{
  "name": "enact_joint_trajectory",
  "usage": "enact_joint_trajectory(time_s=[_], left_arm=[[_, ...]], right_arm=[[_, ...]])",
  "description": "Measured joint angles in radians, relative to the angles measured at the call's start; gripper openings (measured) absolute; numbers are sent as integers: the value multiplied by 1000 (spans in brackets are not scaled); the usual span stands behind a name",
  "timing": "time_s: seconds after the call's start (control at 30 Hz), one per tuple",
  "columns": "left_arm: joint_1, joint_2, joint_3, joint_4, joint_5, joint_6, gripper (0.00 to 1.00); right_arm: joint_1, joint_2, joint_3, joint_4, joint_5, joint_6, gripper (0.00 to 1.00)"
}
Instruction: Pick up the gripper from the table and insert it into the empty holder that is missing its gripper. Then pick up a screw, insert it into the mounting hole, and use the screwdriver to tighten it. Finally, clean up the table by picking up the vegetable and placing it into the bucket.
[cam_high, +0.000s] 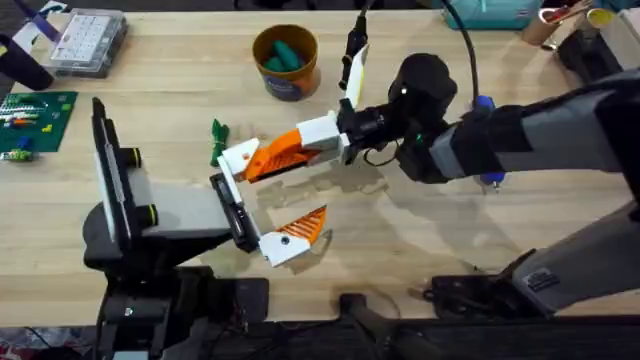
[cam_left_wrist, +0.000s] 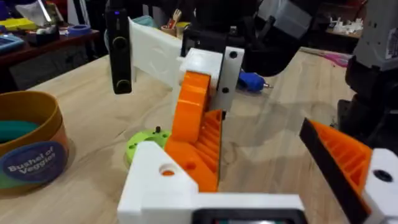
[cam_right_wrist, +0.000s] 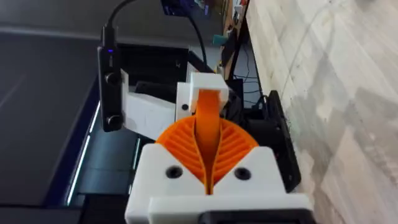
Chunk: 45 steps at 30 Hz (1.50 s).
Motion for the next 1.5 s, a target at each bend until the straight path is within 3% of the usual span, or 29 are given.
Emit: enact_joint_trajectory(time_s=[0.7, 1.17, 1.5], left_arm=[[8, 0, 0, -5, -39, 3, 988], [7, 0, 0, -13, -20, -16, 988], [7, 0, 0, -18, 0, -23, 986]], right_arm=[[1, 0, 100, -246, -16, -198, 17], [-5, 6, 106, -262, -38, -243, 17], [-6, 78, 186, -263, -106, -244, 16]])
